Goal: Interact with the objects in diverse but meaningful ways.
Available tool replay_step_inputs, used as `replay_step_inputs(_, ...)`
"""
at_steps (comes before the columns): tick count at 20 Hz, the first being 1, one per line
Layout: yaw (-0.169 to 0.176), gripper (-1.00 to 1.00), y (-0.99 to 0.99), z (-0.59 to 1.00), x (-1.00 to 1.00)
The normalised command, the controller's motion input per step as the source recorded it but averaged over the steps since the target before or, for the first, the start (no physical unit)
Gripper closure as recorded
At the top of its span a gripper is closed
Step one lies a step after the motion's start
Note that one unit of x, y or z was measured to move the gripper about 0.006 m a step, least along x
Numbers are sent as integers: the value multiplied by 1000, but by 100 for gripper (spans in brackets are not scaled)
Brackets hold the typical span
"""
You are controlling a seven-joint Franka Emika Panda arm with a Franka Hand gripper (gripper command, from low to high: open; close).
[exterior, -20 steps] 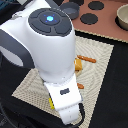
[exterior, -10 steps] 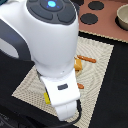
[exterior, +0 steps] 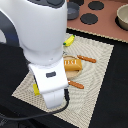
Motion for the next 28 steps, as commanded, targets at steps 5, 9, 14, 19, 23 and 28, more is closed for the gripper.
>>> replay_step_inputs(5, 0, 100, 230, -160, -1000)
replay_step_inputs(9, 0, 100, 242, -9, -1000)
replay_step_inputs(14, 0, 100, 220, -11, -1000)
replay_step_inputs(19, 0, 100, 197, -139, -1000)
replay_step_inputs(23, 3, 100, 159, -251, -1000)
replay_step_inputs(28, 0, 100, 24, -403, -1000)
